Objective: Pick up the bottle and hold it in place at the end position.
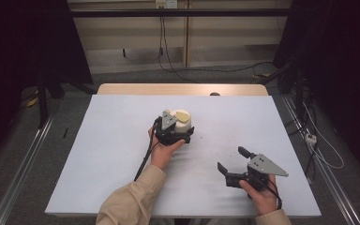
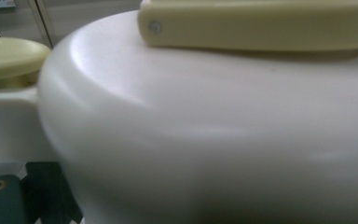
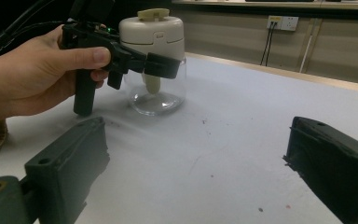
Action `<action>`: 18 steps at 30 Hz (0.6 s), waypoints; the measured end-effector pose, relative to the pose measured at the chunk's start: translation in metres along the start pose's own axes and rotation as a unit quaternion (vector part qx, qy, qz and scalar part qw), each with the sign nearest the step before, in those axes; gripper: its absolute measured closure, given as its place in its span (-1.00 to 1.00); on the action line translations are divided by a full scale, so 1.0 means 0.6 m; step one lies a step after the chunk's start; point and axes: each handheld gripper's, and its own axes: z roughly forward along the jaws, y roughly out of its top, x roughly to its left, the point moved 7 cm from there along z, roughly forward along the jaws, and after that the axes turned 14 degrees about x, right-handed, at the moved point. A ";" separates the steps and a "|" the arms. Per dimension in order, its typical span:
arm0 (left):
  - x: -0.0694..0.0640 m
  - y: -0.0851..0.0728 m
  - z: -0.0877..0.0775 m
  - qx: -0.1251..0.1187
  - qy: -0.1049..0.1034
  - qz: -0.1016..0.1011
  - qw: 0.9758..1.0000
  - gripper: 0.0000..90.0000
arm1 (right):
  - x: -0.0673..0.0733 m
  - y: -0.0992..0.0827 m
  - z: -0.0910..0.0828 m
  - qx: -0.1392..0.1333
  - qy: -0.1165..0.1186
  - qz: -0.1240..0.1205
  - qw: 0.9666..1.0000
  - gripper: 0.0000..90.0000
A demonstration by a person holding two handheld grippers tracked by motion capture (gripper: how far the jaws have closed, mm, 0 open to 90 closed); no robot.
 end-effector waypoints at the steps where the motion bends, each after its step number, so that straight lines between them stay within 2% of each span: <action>1: 0.000 0.000 0.000 0.000 0.000 0.000 1.000 -0.88 | 0.000 0.002 0.001 0.002 -0.001 0.002 1.000 -0.90; 4: -0.001 0.000 0.000 -0.003 -0.001 -0.002 1.000 -0.88 | -0.003 0.005 0.008 0.011 -0.006 0.006 1.000 -0.89; 9: -0.001 0.000 0.000 -0.004 -0.001 -0.003 1.000 -0.88 | -0.003 0.015 0.017 0.010 0.000 0.006 1.000 -0.89; 13: -0.001 0.000 0.000 -0.003 -0.001 -0.003 1.000 -0.88 | 0.003 0.024 0.030 0.015 0.016 0.009 1.000 -0.89; 18: -0.001 0.000 0.000 -0.002 -0.001 -0.002 1.000 -0.88 | 0.011 0.035 0.047 0.018 0.020 0.011 1.000 -0.88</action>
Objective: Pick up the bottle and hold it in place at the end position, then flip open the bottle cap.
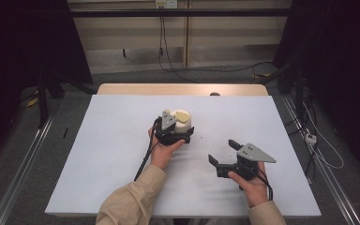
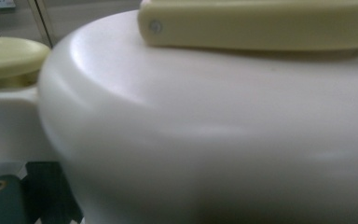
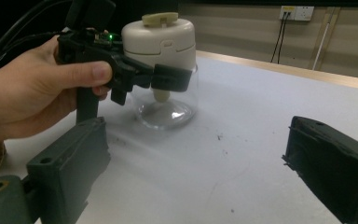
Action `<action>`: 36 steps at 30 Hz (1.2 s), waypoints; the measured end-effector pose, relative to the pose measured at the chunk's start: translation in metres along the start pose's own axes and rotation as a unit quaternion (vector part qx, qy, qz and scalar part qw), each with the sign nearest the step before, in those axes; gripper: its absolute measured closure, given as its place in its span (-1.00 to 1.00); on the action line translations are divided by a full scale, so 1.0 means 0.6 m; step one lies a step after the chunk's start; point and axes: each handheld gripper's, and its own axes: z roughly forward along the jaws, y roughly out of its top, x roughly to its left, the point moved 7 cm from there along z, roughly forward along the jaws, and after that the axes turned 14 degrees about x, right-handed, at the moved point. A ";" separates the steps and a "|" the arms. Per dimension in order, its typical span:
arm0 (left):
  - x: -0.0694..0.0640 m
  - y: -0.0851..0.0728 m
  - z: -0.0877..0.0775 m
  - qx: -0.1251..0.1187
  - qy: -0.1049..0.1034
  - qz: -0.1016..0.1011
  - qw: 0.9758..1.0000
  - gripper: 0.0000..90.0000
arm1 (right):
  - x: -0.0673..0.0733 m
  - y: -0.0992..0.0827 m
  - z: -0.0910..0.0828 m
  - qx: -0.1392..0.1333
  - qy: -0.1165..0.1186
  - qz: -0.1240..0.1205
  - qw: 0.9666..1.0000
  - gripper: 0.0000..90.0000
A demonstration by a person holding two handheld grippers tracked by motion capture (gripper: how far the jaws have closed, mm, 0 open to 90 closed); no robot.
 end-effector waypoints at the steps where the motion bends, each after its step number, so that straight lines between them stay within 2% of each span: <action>1: 0.000 0.000 0.000 0.000 0.000 0.000 1.000 -0.88 | 0.001 0.003 0.002 -0.001 0.000 0.002 1.000 -0.88; 14: 0.000 0.000 0.000 0.000 -0.001 -0.001 1.000 -0.88 | 0.003 0.028 0.028 0.005 0.009 0.015 1.000 -0.85; 17: 0.000 0.000 0.000 0.001 -0.001 -0.001 1.000 -0.88 | 0.001 0.031 0.032 0.008 0.006 0.010 1.000 -0.85; 26: 0.000 0.000 0.000 0.002 0.000 0.000 1.000 -0.88 | -0.001 0.042 0.045 0.013 0.009 0.015 1.000 -0.84; 36: 0.000 0.000 0.000 0.002 0.000 0.000 1.000 -0.88 | 0.000 0.061 0.056 0.014 0.003 0.006 1.000 -0.84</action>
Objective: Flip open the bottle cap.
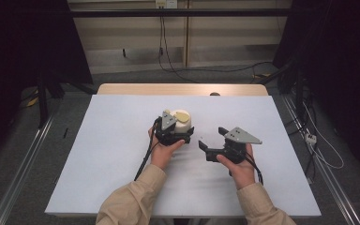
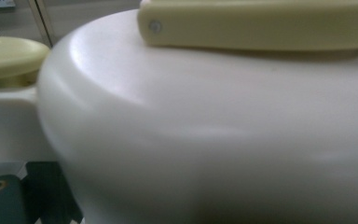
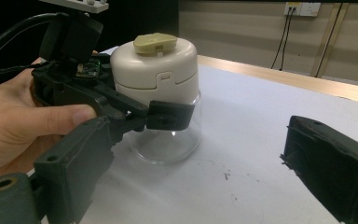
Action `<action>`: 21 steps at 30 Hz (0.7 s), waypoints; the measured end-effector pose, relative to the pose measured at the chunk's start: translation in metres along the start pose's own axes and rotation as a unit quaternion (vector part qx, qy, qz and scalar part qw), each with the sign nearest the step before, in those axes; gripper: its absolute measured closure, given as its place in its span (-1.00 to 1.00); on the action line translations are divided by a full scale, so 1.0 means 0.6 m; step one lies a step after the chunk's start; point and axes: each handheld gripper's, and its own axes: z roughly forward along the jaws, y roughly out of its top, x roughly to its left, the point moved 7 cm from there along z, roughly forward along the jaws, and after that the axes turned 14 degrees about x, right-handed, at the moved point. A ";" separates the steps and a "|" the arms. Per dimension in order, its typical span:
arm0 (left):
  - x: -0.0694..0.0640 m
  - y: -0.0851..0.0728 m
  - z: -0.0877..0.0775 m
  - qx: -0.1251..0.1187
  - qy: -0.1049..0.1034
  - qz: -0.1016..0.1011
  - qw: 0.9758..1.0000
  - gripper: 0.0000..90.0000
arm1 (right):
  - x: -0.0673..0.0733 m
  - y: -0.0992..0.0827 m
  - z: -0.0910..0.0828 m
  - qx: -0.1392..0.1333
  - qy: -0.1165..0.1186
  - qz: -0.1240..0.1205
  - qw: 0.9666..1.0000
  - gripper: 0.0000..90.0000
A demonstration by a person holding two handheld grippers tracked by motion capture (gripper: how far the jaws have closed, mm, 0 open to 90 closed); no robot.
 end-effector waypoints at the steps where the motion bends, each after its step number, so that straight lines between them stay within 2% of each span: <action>1: 0.000 0.000 0.000 0.000 0.000 0.000 1.000 -0.88 | 0.000 0.002 0.001 0.000 0.000 0.000 1.000 -0.84; 12: -0.001 0.000 0.000 0.000 0.000 -0.002 1.000 -0.88 | 0.001 0.026 0.007 -0.003 -0.004 -0.001 1.000 -0.80; 17: 0.000 0.000 0.000 0.001 0.001 0.000 1.000 -0.88 | 0.002 0.037 0.010 -0.003 -0.005 -0.007 1.000 -0.64; 21: 0.000 0.000 0.000 0.002 0.001 0.000 1.000 -0.88 | 0.005 0.045 0.014 -0.001 -0.001 -0.009 1.000 -0.44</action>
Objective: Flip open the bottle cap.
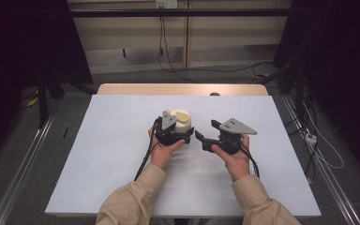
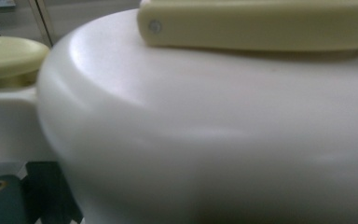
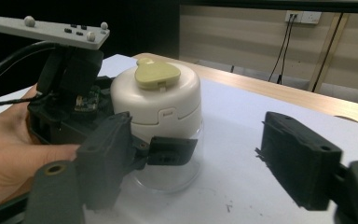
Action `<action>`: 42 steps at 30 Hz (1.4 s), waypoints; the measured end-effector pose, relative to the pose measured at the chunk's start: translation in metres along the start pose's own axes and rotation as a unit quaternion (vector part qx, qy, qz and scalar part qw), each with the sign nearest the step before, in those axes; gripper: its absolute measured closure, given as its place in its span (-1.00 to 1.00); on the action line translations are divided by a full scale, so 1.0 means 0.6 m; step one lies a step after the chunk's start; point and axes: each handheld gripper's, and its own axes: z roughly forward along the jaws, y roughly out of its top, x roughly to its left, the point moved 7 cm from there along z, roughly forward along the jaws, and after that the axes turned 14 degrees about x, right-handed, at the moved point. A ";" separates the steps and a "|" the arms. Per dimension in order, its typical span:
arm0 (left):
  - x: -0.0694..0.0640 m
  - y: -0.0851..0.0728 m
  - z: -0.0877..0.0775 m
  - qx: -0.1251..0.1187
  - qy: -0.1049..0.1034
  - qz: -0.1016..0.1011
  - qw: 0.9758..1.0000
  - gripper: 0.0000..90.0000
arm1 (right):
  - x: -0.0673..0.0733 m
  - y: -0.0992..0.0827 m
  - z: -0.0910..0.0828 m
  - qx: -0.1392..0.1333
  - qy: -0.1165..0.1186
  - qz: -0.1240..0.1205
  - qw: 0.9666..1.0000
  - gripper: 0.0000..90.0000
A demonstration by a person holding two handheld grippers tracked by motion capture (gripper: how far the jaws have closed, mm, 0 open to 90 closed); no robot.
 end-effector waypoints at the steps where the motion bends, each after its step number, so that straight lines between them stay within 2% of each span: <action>1: 0.000 0.000 0.000 0.000 -0.001 -0.001 1.000 -0.88 | 0.001 0.002 0.001 -0.002 0.000 0.002 1.000 -0.39; 9: 0.000 0.000 0.000 0.000 0.001 0.000 1.000 -0.88 | 0.005 0.022 0.006 -0.005 0.004 -0.004 1.000 0.14; 15: 0.000 0.000 0.000 0.002 0.001 0.001 1.000 -0.88 | 0.007 0.029 0.015 0.010 0.011 -0.014 1.000 0.60; 19: 0.000 0.000 0.000 0.003 0.002 0.004 1.000 -0.88 | 0.010 0.034 0.020 0.015 0.021 -0.018 1.000 0.80; 26: 0.000 0.000 0.000 0.002 0.002 0.003 1.000 -0.88 | 0.012 0.040 0.030 0.025 0.023 -0.024 0.999 0.99; 42: 0.000 0.000 0.000 0.003 0.002 0.004 1.000 -0.88 | 0.022 0.040 0.056 0.060 0.031 -0.035 0.997 1.00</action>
